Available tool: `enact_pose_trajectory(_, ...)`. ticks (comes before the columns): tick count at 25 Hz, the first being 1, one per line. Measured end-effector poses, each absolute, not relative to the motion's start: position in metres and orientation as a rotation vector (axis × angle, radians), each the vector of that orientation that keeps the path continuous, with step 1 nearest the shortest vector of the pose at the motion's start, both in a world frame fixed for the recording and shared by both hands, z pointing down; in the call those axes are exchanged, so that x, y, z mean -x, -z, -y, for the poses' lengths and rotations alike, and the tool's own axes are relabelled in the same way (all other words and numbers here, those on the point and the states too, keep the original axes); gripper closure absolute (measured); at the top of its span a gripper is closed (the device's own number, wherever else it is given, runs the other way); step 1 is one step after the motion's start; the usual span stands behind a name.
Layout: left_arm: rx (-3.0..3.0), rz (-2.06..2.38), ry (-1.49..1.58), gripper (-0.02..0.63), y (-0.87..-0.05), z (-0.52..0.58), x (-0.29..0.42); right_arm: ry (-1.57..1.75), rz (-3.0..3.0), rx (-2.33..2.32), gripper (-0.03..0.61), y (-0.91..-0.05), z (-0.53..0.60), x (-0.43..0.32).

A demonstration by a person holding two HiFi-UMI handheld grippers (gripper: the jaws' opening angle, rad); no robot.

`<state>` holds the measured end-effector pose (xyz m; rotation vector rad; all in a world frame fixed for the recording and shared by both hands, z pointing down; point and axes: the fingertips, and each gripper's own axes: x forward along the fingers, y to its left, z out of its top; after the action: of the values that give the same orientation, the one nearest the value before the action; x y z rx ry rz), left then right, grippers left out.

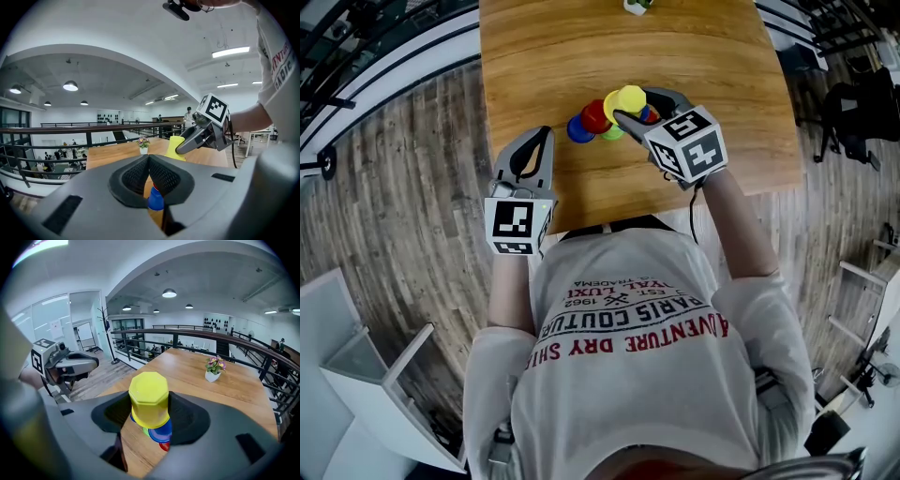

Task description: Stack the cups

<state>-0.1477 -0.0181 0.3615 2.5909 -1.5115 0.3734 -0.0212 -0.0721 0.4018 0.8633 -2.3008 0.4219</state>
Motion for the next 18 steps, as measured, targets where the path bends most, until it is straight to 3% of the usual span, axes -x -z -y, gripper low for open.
enact_pose_trajectory(10,-2.595,1.494,-0.401,0.598,-0.368,0.012,0.159,-0.380,2.263,-0.921,0.324,-0.414,0.075,0.026)
enact_pose_trajectory(18,-2.653,1.443,-0.390,0.598,-0.362,0.012,0.155,-0.345,2.303,-1.098,0.276,-0.395,0.072,0.018)
